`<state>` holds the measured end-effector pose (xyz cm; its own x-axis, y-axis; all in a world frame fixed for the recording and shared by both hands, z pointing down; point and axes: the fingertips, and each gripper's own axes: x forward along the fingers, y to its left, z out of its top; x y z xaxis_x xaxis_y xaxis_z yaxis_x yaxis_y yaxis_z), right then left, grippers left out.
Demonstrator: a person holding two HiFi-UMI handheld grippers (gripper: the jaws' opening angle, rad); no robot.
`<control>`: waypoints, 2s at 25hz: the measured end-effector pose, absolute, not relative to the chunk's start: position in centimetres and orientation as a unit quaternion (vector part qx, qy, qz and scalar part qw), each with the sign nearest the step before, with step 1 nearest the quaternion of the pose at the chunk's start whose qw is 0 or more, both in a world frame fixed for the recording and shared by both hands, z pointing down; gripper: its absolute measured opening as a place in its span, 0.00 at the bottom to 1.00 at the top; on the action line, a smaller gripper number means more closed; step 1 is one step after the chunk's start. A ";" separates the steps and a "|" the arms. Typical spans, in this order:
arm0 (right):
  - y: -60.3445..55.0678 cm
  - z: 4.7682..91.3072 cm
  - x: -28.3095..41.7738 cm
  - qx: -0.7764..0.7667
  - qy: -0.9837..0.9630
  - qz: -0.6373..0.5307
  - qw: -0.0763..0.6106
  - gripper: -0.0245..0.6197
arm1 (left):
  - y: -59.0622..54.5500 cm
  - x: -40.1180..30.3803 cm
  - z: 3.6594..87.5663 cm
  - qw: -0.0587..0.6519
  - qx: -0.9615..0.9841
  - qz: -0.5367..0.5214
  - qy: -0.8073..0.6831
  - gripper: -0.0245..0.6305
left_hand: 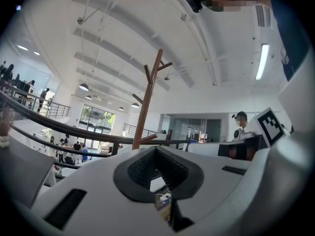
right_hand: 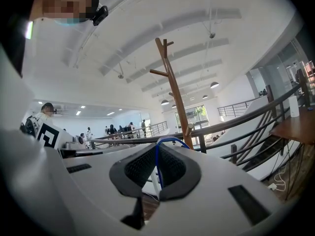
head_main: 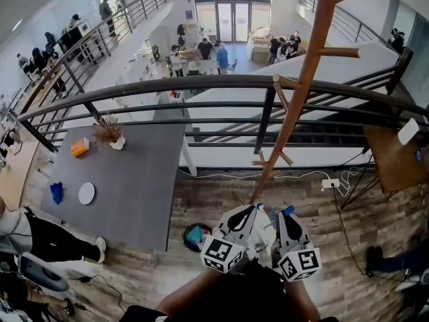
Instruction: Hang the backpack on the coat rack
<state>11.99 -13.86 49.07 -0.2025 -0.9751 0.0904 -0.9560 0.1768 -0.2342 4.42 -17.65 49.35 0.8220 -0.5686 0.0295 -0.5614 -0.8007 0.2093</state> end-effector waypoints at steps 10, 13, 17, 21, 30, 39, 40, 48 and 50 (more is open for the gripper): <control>-17.6 48.4 14.7 -0.618 0.778 -0.105 0.045 0.07 | -20.3 7.0 49.3 0.104 0.945 -0.018 -0.309 0.04; -18.7 47.7 15.6 -0.615 0.781 -0.098 0.046 0.07 | -21.0 7.8 49.1 0.101 0.944 -0.019 -0.313 0.05; -20.1 47.2 16.3 -0.611 0.785 -0.095 0.047 0.07 | -21.8 8.4 48.9 0.101 0.943 -0.019 -0.317 0.04; -21.3 47.0 16.3 -0.606 0.789 -0.093 0.045 0.07 | -22.5 8.7 49.2 0.103 0.942 -0.017 -0.319 0.05; -23.5 47.0 16.5 -0.598 0.795 -0.097 0.043 0.07 | -24.1 9.1 49.4 0.107 0.940 -0.011 -0.323 0.05; -25.0 46.8 16.2 -0.596 0.796 -0.103 0.040 0.07 | -25.5 8.9 49.4 0.110 0.939 -0.012 -0.326 0.04; -25.2 46.8 16.2 -0.595 0.796 -0.102 0.040 0.07 | -25.7 8.9 49.4 0.110 0.939 -0.012 -0.326 0.04; -26.0 47.2 15.3 -0.587 0.802 -0.105 0.037 0.07 | -26.5 8.5 49.6 0.111 0.937 -0.014 -0.330 0.04; -26.1 47.6 15.2 -0.585 0.802 -0.110 0.036 0.07 | -26.7 8.4 49.6 0.111 0.937 -0.015 -0.331 0.04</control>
<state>15.15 -26.08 47.57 -0.3120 -0.9474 0.0707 -0.9314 0.2903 -0.2197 8.36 -26.67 49.64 0.7801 -0.6239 0.0461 -0.6173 -0.7557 0.2187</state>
